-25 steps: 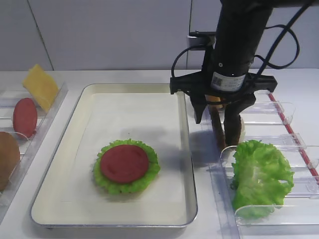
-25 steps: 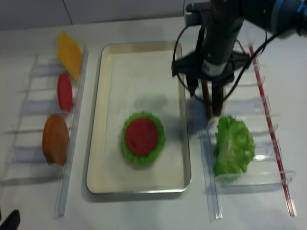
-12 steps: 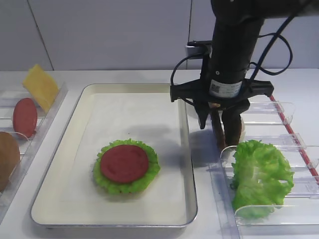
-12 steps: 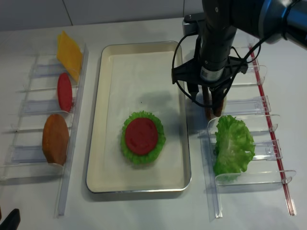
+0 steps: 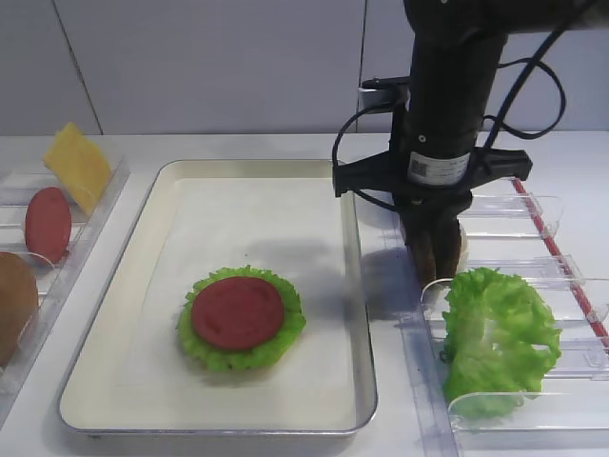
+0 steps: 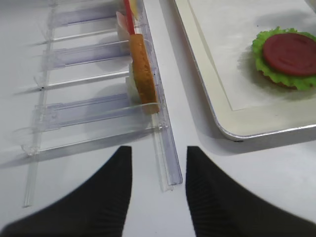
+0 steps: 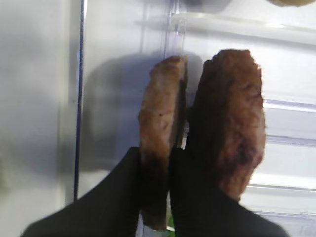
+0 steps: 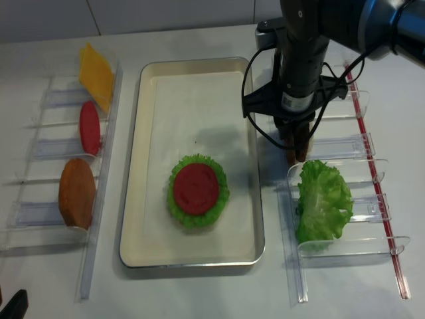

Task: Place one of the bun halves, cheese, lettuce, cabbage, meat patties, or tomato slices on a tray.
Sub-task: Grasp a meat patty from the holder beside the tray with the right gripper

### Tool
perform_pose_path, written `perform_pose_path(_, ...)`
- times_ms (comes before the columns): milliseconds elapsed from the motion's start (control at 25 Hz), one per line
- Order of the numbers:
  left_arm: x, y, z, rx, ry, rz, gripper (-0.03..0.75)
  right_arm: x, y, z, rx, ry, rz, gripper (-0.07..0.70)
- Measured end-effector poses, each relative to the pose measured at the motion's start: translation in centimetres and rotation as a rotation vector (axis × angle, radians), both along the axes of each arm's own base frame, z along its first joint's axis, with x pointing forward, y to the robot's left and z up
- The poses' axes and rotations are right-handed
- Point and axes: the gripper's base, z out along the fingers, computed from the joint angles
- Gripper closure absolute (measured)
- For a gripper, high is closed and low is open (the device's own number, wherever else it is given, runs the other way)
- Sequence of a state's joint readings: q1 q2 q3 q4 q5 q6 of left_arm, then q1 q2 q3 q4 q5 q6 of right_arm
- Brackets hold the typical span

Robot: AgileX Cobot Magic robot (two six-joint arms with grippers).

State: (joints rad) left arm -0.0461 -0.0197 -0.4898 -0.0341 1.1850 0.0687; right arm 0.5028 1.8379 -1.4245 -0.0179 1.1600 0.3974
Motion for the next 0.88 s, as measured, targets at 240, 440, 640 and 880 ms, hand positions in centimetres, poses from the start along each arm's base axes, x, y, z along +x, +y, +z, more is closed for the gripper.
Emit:
perform_pose_path(240, 0.0, 0.0, 0.0, 0.0, 0.0, 0.0, 0.441, -0.9, -0.5, 2.1, 0.013, -0.024, -0.001, 0.5)
perform_pose_path(440, 0.0, 0.0, 0.0, 0.0, 0.0, 0.0, 0.441, -1.9, -1.0, 4.1, 0.03, -0.047, -0.002, 0.503)
perform_pose_path(640, 0.0, 0.0, 0.0, 0.0, 0.0, 0.0, 0.441, -3.3, -1.4, 6.9, 0.098, -0.099, 0.024, 0.503)
perform_pose_path(880, 0.0, 0.0, 0.0, 0.0, 0.0, 0.0, 0.441, -5.7, -1.7, 10.6, 0.225, -0.174, 0.101, 0.503)
